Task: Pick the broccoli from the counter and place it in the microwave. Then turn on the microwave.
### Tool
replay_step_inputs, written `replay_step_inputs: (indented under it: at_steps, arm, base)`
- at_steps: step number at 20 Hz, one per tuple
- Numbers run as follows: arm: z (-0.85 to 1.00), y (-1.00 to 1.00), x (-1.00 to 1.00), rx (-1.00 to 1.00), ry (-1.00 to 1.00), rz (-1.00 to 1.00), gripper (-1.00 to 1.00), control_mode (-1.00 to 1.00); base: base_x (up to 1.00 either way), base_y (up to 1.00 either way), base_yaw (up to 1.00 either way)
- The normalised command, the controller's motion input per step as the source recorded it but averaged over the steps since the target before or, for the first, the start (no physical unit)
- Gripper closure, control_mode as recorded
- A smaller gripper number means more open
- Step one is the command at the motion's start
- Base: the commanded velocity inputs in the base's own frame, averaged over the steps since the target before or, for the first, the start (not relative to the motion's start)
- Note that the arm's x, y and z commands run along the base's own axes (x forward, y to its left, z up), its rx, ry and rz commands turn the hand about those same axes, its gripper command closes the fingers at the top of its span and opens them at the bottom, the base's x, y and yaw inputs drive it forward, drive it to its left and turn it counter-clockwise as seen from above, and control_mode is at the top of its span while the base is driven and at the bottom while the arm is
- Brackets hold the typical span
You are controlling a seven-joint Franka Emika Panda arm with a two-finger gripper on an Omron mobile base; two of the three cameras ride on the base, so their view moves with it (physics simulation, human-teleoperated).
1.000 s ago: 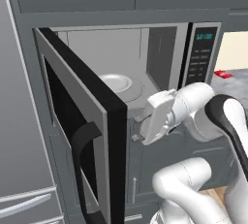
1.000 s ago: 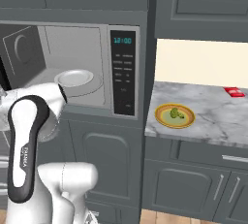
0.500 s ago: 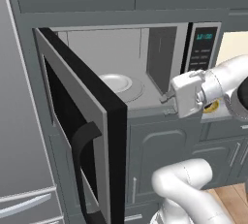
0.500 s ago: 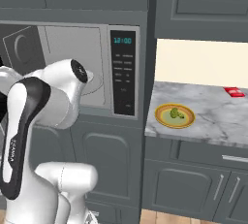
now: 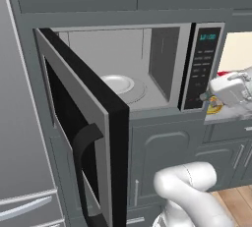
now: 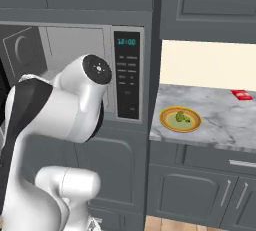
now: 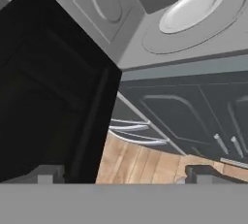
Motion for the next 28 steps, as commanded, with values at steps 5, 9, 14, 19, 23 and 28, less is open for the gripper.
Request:
replay_step_inputs:
  at_steps: [5,9,14,19,23,28]
  arm:
    - [0.0,-0.96,0.0,-0.17,-0.14,-0.27,-1.0,-1.0]
    - [-0.05,-0.85,0.13,-0.21,-0.16,-0.28,-1.0,-1.0]
    - [-0.12,-0.88,0.34,-0.07,-0.02,-0.14,-1.0,-1.0]
    - [-0.18,-0.76,0.51,0.0,0.09,-0.01,-1.0,-1.0]
    - [-0.41,-0.6,0.58,0.0,0.06,0.0,-1.0,-1.0]
    - [-0.52,-0.5,0.57,0.0,0.01,0.01,-1.0,-1.0]
  base:
    - [0.0,0.0,0.0]
    - [0.0,0.0,0.0]
    - [0.0,0.0,0.0]
    - [0.0,0.0,0.0]
    - [0.0,0.0,0.0]
    - [0.0,0.0,0.0]
